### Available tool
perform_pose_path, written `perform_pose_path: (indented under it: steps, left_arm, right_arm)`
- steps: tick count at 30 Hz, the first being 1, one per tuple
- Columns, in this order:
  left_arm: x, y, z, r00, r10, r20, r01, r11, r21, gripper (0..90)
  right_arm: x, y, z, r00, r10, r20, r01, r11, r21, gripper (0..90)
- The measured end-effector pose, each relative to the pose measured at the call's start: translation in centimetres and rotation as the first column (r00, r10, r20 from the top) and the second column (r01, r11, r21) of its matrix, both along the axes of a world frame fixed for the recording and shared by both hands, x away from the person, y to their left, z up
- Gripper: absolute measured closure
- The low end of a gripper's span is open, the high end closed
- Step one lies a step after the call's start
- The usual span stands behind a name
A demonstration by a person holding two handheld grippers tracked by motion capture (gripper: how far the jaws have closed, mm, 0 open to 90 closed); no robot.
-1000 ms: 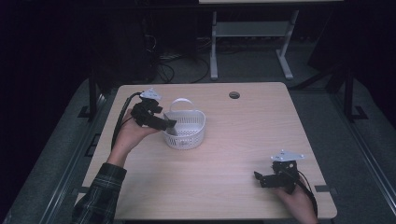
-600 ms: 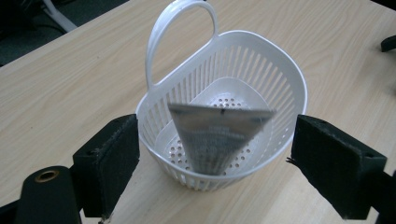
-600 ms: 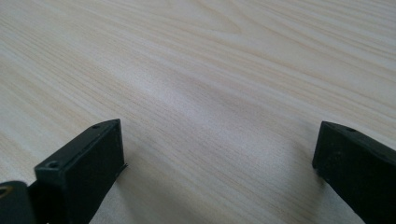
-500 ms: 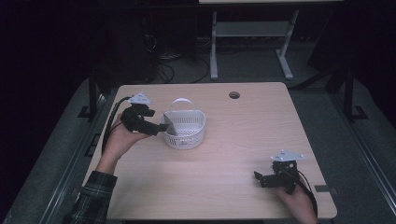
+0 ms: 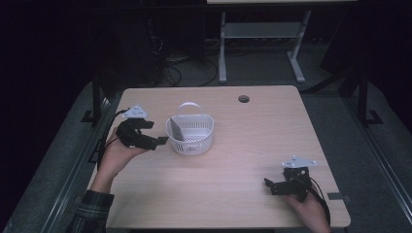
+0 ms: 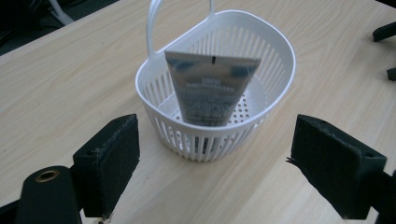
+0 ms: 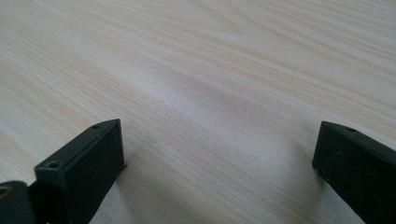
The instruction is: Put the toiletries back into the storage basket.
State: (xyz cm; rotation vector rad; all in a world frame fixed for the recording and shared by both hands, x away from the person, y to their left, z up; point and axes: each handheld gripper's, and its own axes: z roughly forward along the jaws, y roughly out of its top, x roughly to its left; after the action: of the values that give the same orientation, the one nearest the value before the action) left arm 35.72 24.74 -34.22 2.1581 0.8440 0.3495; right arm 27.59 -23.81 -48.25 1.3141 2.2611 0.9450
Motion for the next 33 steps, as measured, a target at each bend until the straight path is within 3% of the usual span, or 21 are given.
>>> perform_pose_path:
  steps: [6, 33]
  left_arm:
    - [-1.2, 0.6, -0.8, 1.0000, 0.004, 0.004, -0.004, 1.0000, -0.004, 15.1]
    - [-6.4, 3.4, -7.0, 0.9984, 0.050, 0.025, -0.051, 0.9987, 0.000, 15.4]
  right_arm:
    - [0.0, 0.0, 0.0, 1.0000, 0.001, -0.001, -0.001, 1.000, 0.000, 1.5]
    - [0.0, 0.0, 0.0, 1.0000, -0.001, -0.002, 0.001, 1.000, 0.001, 1.4]
